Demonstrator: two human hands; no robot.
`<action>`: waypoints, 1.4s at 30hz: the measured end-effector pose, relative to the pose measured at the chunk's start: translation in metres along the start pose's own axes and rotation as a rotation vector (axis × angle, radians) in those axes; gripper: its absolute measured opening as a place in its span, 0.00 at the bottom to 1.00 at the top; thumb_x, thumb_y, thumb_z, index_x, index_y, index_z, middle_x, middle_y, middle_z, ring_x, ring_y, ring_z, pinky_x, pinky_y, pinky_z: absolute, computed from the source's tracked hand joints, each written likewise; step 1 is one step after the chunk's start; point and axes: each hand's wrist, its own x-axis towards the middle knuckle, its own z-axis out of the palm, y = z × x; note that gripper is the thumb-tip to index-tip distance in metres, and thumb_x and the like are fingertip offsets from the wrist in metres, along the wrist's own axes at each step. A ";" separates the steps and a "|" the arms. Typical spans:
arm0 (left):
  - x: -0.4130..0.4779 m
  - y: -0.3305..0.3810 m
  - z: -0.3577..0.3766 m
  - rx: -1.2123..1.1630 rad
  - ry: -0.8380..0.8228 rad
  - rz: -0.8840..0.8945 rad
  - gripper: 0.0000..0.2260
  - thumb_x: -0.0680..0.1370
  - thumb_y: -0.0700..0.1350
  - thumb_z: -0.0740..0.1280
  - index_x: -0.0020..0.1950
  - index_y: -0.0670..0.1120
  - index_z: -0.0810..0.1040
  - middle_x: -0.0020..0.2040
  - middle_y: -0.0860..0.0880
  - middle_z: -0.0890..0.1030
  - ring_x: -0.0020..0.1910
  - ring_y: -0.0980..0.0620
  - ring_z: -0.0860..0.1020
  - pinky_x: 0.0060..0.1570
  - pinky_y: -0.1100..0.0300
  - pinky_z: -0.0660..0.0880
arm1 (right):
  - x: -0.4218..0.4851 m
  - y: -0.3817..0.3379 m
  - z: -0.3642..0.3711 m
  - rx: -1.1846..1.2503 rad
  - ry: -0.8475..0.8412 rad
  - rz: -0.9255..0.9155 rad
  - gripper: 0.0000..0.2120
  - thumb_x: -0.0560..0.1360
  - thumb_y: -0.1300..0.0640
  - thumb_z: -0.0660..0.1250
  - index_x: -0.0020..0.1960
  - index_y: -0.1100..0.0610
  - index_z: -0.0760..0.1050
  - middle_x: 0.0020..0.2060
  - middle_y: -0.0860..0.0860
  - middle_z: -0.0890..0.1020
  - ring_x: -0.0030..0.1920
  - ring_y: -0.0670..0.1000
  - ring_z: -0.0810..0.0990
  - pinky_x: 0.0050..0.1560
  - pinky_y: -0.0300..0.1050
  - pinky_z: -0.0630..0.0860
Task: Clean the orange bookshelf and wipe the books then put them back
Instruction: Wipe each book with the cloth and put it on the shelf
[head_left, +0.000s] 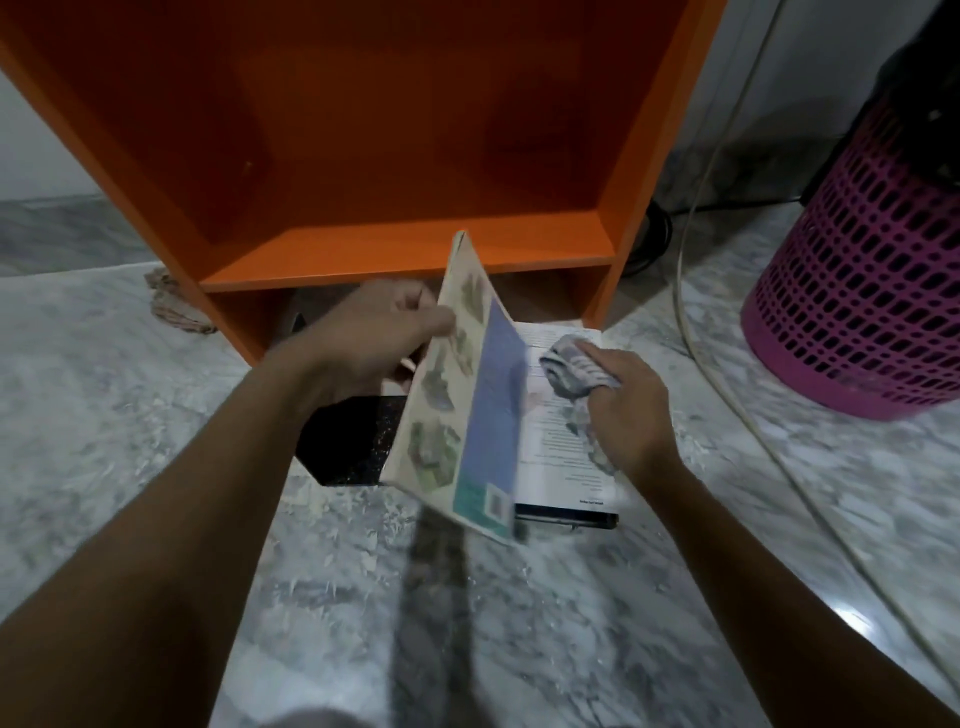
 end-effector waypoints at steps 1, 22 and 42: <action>-0.003 0.013 -0.001 0.048 0.016 0.057 0.09 0.79 0.41 0.65 0.40 0.45 0.70 0.37 0.44 0.79 0.32 0.51 0.78 0.28 0.60 0.74 | 0.004 0.001 -0.003 -0.037 0.031 -0.035 0.17 0.79 0.63 0.62 0.64 0.51 0.79 0.55 0.49 0.79 0.51 0.44 0.77 0.46 0.18 0.65; 0.040 -0.034 0.169 0.469 -0.092 0.125 0.03 0.74 0.37 0.65 0.41 0.38 0.75 0.39 0.39 0.78 0.41 0.39 0.78 0.34 0.54 0.72 | 0.011 0.014 -0.045 0.142 0.119 -0.056 0.24 0.71 0.59 0.55 0.64 0.53 0.77 0.52 0.43 0.79 0.51 0.35 0.77 0.56 0.28 0.71; 0.022 -0.119 0.041 0.169 0.234 -0.210 0.12 0.81 0.47 0.66 0.40 0.43 0.81 0.41 0.46 0.81 0.38 0.53 0.76 0.36 0.63 0.69 | 0.019 0.016 0.021 -0.455 -0.210 -0.299 0.32 0.71 0.70 0.64 0.71 0.47 0.71 0.67 0.51 0.73 0.61 0.54 0.70 0.52 0.45 0.77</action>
